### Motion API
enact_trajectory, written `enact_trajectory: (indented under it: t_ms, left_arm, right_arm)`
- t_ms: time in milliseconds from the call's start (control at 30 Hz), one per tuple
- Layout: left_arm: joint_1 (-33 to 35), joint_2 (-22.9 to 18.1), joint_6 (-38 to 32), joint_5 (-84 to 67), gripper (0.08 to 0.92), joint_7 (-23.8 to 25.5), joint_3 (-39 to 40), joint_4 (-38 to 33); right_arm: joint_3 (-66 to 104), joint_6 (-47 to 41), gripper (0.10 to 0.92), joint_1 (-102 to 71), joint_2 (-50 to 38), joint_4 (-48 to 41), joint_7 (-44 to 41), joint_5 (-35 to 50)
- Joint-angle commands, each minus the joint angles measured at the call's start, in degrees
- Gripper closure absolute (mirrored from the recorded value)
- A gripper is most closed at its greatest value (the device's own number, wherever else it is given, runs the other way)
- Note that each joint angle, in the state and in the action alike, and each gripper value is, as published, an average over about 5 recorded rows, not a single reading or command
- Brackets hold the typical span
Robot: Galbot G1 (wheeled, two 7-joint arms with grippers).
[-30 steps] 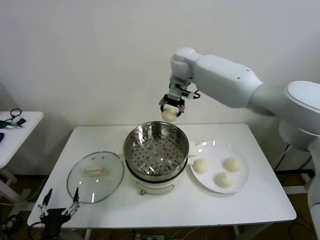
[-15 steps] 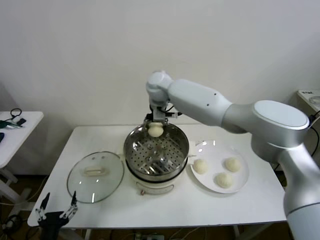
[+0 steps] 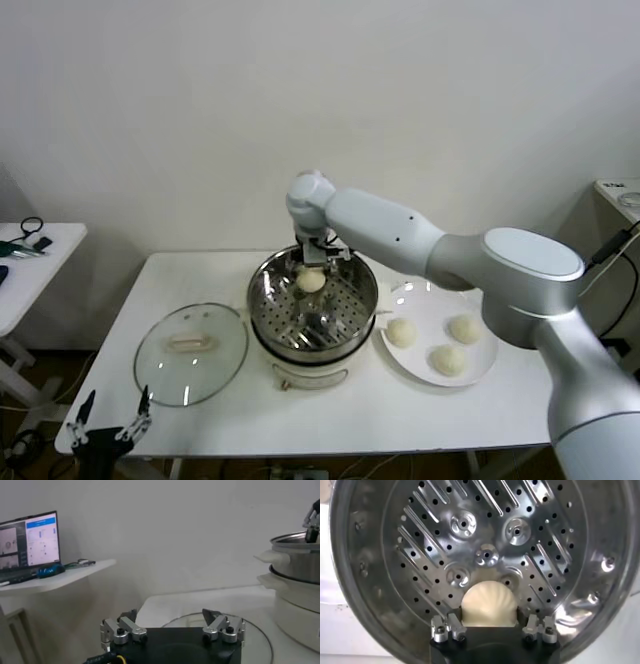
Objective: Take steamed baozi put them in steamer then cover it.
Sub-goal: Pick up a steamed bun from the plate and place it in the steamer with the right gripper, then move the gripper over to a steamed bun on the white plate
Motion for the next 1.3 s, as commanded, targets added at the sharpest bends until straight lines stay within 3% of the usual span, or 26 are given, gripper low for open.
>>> enact_trajectory:
  t_ms: [33, 133, 400, 700, 967, 1300]
  left_arm:
    - [0.30, 0.16, 0.12, -0.55, 0.177, 0.07, -0.17, -0.01]
    - [0.38, 0.17, 0.05, -0.68, 0.177, 0.02, -0.28, 0.00]
    - [0.68, 0.16, -0.02, -0.76, 0.177, -0.08, -0.53, -0.34]
    - [0.90, 0.11, -0.23, -0.60, 0.177, -0.11, -0.40, -0.73]
    - [0.44, 0.07, -0.07, -0.24, 0.177, -0.06, -0.32, -1.23]
    - [0.55, -0.14, -0.18, 0.23, 0.177, -0.01, -0.24, -1.78]
  right_arm:
    - [0.48, -0.11, 0.262, -1.32, 0.49, -0.65, 0.30, -2.09]
    - [0.86, -0.32, 0.215, -1.35, 0.57, -0.49, 0.23, -2.96]
    - [2.04, 0.08, 0.202, 0.83, -0.95, 1.79, -1.51, 0.43]
    - [-2.45, -4.36, 0.203, 11.47, -10.30, 8.53, -5.85, 16.83]
    - [-18.48, -24.76, 0.203, 19.84, -24.25, 11.30, 5.20, 41.86]
    - [-20.80, -49.12, 0.203, 16.07, -33.62, 11.47, -0.71, 55.56]
